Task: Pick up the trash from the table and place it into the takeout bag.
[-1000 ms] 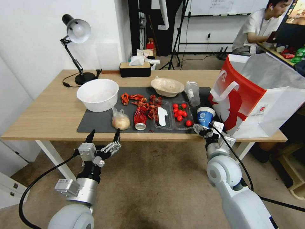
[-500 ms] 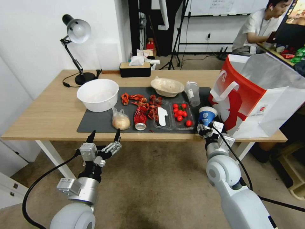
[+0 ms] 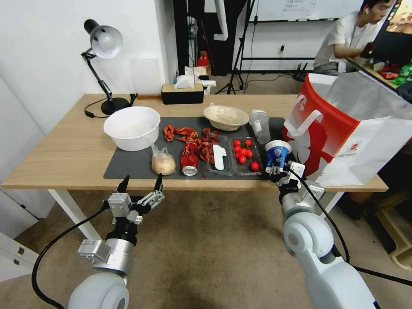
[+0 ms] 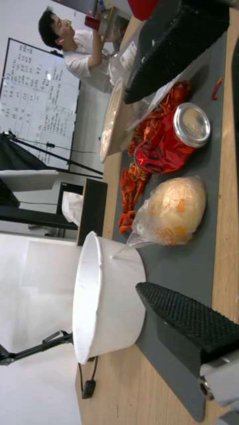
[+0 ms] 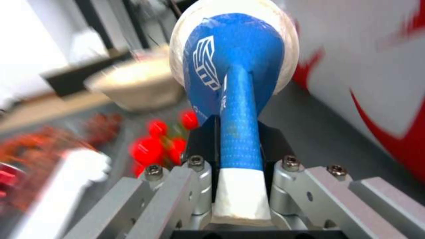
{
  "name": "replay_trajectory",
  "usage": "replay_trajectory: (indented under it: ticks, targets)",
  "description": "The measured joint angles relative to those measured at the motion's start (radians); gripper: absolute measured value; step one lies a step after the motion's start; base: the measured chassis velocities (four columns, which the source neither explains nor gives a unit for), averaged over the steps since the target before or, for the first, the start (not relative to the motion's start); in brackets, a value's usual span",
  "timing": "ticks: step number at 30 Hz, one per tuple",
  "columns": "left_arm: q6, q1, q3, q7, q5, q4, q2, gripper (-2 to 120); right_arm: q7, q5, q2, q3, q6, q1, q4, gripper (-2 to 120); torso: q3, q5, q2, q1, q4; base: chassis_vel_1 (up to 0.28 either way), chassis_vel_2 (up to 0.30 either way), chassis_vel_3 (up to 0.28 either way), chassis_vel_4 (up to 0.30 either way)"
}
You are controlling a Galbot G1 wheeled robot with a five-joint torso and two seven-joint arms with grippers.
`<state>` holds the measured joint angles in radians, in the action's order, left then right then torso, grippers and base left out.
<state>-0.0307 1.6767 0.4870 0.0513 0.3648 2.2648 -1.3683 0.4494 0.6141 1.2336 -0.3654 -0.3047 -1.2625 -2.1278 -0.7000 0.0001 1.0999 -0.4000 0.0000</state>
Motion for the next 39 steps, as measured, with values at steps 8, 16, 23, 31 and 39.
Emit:
replay_trajectory:
  ticks: [8, 16, 23, 31, 39]
  targets:
    - [-0.005, 0.0, -0.006, 0.0, -0.003, -0.002, -0.006, 100, -0.206, 0.066, -0.059, -0.055, 0.113, -0.035, -0.058, 11, 0.0, -0.0002, 0.0, 0.0, 0.0, 0.0, 0.0, 0.0, 0.0]
    - [-0.009, 0.01, -0.009, -0.001, -0.016, 0.004, -0.012, 100, -0.252, 0.231, -0.108, -0.158, 0.19, 0.004, -0.161, 11, 0.0, -0.0002, 0.0, 0.0, 0.0002, 0.0, 0.0, 0.0, 0.0]
    - [-0.016, 0.021, -0.011, -0.003, -0.03, 0.012, -0.017, 100, -0.146, 0.344, -0.19, -0.268, 0.192, 0.064, -0.224, 11, 0.0, 0.0001, 0.0, 0.0, 0.0, 0.0, 0.0, 0.0, 0.0]
    - [-0.028, 0.032, -0.021, -0.008, -0.058, 0.014, -0.03, 100, 0.007, 0.412, -0.292, -0.393, 0.169, 0.13, -0.174, 11, 0.0, 0.0001, 0.0, 0.0, 0.0, 0.0, 0.0, 0.0, 0.0]
    - [-0.038, 0.039, -0.025, -0.011, -0.071, 0.018, -0.04, 100, 0.143, 0.445, -0.36, -0.392, 0.074, 0.207, -0.082, 11, 0.0, 0.0, 0.0, 0.0, 0.0, 0.0, 0.0, 0.0, 0.0]
